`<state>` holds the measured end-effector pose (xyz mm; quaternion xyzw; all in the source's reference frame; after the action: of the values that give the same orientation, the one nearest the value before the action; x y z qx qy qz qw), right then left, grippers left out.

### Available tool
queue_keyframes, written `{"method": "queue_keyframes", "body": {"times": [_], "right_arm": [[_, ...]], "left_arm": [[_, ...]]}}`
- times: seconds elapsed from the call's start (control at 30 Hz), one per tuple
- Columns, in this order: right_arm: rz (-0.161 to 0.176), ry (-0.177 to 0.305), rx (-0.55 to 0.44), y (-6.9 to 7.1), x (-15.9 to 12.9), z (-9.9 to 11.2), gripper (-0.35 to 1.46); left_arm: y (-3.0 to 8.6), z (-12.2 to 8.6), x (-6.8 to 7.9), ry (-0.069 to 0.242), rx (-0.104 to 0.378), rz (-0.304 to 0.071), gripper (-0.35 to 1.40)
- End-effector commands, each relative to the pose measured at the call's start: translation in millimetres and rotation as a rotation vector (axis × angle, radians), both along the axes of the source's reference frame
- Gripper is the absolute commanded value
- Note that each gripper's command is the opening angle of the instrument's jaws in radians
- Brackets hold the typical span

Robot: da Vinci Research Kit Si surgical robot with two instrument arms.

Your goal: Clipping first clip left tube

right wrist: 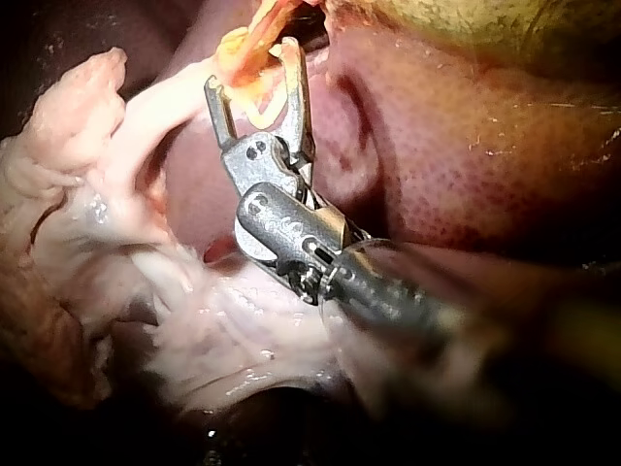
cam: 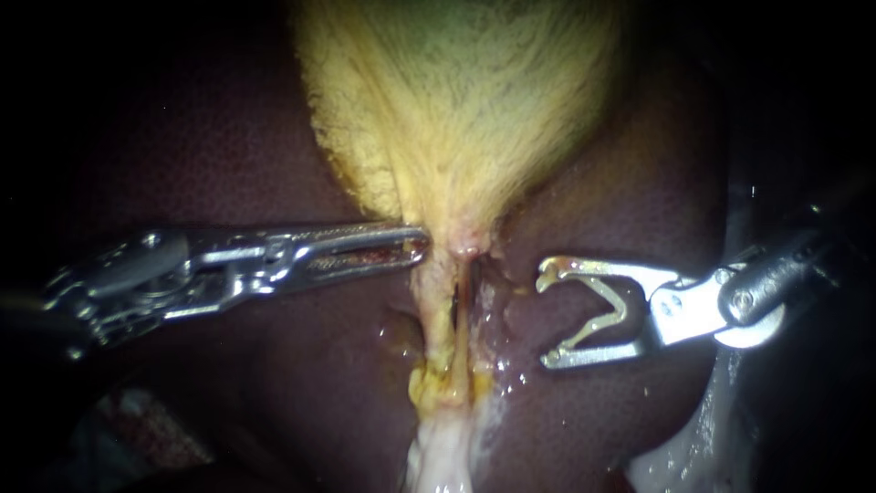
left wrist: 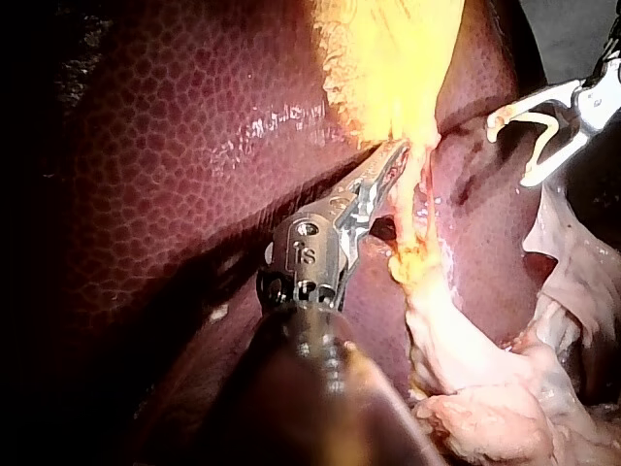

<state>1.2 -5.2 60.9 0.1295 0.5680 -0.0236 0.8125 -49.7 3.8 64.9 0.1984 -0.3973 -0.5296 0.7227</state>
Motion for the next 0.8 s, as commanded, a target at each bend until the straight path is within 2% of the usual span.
{"method": "queue_keyframes", "body": {"times": [0.03, 0.4, 0.67, 0.8], "right_arm": [[0.000, 0.000, 0.000, 0.0, 0.0, 0.0, 0.60], [0.002, -0.001, -0.003, -0.4, 0.4, -0.1, 0.60], [-0.003, 0.001, 0.018, -1.5, 2.0, 0.3, 0.60], [-0.001, -0.002, 0.045, -2.3, 3.3, 0.5, 0.60]], "left_arm": [[0.0, 0.0, 0.0, 0.000, 0.000, 0.000, -0.35], [0.1, -0.4, 0.5, -0.004, 0.003, 0.004, -0.35], [0.4, -1.9, 2.4, -0.009, -0.007, -0.011, -0.35], [0.5, -3.0, 3.9, -0.007, -0.016, -0.026, -0.35]]}}
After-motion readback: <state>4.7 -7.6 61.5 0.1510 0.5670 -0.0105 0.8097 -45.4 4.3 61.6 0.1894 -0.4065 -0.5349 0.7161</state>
